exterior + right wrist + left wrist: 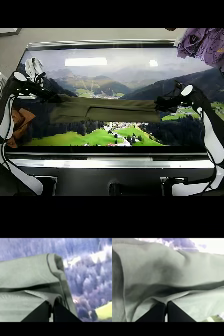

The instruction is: Fold the clothes and pants, and hang the long-sleeved shirts on hangers.

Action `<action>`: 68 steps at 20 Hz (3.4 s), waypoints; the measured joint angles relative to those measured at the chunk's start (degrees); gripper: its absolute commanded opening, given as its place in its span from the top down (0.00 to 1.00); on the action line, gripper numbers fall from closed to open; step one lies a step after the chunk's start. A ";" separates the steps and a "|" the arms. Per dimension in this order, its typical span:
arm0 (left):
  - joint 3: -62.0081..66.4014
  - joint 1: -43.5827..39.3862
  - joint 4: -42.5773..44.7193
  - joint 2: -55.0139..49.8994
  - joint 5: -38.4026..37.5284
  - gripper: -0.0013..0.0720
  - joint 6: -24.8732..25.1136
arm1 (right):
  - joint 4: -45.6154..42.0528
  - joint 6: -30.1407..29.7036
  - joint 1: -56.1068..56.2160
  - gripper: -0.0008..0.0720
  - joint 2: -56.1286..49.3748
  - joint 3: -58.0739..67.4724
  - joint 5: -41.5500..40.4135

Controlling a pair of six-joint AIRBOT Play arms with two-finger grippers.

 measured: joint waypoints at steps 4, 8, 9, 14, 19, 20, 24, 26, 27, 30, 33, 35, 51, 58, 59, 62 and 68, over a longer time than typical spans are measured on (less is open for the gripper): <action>1.40 -0.15 -0.02 -1.18 0.26 0.49 -0.20 | 2.56 1.05 -0.55 0.08 -1.03 1.84 1.22; 6.32 0.59 1.75 -0.24 0.02 0.49 -4.33 | 3.87 1.68 -5.33 0.08 -1.29 7.85 7.67; 7.72 0.66 2.99 0.39 -0.24 0.49 -5.51 | 4.39 1.57 -7.10 0.08 -1.44 8.72 9.57; 11.13 0.46 8.48 4.37 -1.01 0.49 -8.63 | 11.26 -4.26 -12.41 0.04 -4.81 9.14 15.96; 11.80 -0.17 10.60 6.10 -1.03 0.49 -9.31 | 19.74 -9.14 -12.57 0.06 -10.67 7.52 17.81; 11.87 -0.24 10.78 6.23 -1.03 0.49 -9.33 | 20.98 -9.64 -12.20 0.06 -11.45 7.41 18.08; 11.98 -0.37 11.17 6.51 -0.98 0.49 -9.51 | 22.34 -10.88 -9.68 0.72 -13.44 6.99 17.00; 11.98 -0.63 11.06 6.49 -0.90 0.49 -9.49 | 21.40 -11.15 -8.59 0.93 -13.64 6.86 16.20; 12.00 -0.81 10.51 6.47 -0.63 0.50 -9.49 | 21.29 -11.21 -8.28 0.95 -13.31 6.86 15.76; 11.63 -2.32 5.27 5.62 0.94 0.95 -9.46 | 19.54 -8.41 -7.85 0.95 -9.90 7.54 16.26; 11.19 -6.03 -0.44 3.32 2.34 0.95 -9.38 | 14.12 -3.50 -7.67 0.95 -4.42 10.08 18.51; 11.06 -10.60 -3.28 1.16 3.15 0.95 -9.57 | 9.90 -0.04 -7.61 0.95 -0.57 12.61 20.85; 11.02 -53.18 -33.99 -14.47 40.13 0.96 -16.65 | -9.38 11.10 -7.58 0.95 12.83 31.54 38.53; 11.02 -51.04 -36.15 -13.51 39.08 0.96 -16.52 | -9.94 12.94 -7.52 0.95 13.11 34.99 40.19; 11.02 -48.89 -33.62 -12.17 36.35 0.96 -16.83 | -9.53 13.64 -7.17 0.95 13.14 35.10 39.93; 11.04 -41.03 -21.29 -5.68 26.71 0.96 -19.37 | -8.33 17.68 -3.30 0.95 13.18 35.30 38.05; 11.06 -23.52 1.01 9.84 6.54 0.96 -18.73 | -10.21 32.28 14.51 0.95 10.91 35.34 30.05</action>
